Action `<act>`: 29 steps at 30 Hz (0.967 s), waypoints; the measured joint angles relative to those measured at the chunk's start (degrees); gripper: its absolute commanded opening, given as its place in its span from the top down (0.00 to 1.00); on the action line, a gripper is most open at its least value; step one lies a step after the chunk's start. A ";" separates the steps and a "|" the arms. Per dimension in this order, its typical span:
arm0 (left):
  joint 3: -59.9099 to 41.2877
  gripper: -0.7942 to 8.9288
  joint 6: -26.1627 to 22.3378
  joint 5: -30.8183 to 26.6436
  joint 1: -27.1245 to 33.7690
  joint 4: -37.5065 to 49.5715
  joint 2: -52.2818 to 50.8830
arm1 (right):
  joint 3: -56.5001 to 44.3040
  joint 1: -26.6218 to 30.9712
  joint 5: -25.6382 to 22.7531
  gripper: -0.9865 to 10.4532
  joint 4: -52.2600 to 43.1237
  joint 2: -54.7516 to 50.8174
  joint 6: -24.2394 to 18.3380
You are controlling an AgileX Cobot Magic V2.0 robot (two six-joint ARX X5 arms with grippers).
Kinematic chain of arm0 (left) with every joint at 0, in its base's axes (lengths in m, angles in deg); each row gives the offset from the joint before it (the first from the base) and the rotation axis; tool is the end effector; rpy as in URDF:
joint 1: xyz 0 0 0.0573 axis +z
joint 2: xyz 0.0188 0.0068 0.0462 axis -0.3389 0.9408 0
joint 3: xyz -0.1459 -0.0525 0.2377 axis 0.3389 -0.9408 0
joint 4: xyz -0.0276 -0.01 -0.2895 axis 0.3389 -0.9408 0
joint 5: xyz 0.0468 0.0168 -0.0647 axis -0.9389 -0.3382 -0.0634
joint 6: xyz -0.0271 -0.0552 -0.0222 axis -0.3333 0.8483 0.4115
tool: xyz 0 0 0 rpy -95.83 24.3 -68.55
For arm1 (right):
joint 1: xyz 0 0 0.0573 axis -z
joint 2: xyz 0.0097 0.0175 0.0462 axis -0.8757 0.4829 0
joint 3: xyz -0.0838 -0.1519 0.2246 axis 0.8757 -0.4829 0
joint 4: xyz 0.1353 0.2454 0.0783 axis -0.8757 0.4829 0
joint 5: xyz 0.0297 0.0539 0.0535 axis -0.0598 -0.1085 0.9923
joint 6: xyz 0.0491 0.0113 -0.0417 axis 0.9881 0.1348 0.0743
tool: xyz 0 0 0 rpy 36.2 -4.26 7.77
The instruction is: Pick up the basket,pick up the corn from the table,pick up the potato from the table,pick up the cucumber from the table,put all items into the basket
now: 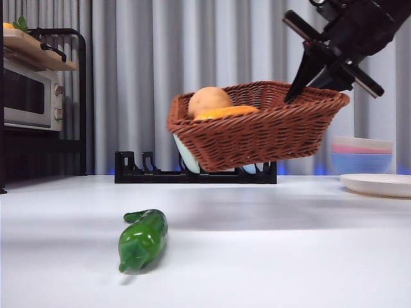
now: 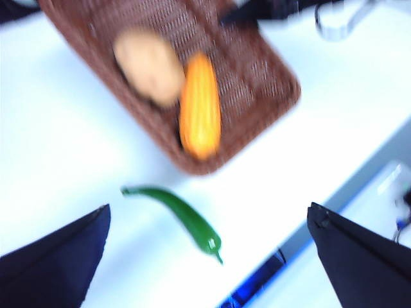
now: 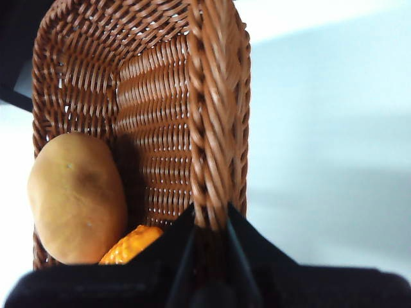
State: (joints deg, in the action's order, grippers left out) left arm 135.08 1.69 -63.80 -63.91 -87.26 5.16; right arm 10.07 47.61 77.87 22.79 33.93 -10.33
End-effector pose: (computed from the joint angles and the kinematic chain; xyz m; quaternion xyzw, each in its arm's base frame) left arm 0.1502 -0.1477 0.4382 0.0478 0.3818 -0.3256 0.8637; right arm 0.3594 0.1067 0.2747 0.1882 0.3853 0.2446 0.8696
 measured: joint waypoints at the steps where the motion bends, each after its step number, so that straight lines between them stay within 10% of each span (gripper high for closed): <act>1: -1.90 0.28 1.03 -0.85 -1.05 0.33 -0.57 | 0.00 0.85 0.96 0.92 0.00 0.00 -0.04; 13: -29.73 0.28 14.32 -7.37 -5.31 20.41 5.22 | 0.00 7.17 5.46 0.92 0.24 -0.02 -0.02; 29: -30.23 0.39 15.56 -7.39 -5.31 33.62 27.08 | 0.00 7.52 5.97 0.92 0.31 -0.02 0.00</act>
State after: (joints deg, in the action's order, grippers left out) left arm 104.86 17.25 -71.19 -69.22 -53.65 32.24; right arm 10.07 55.12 83.84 23.09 33.91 -10.33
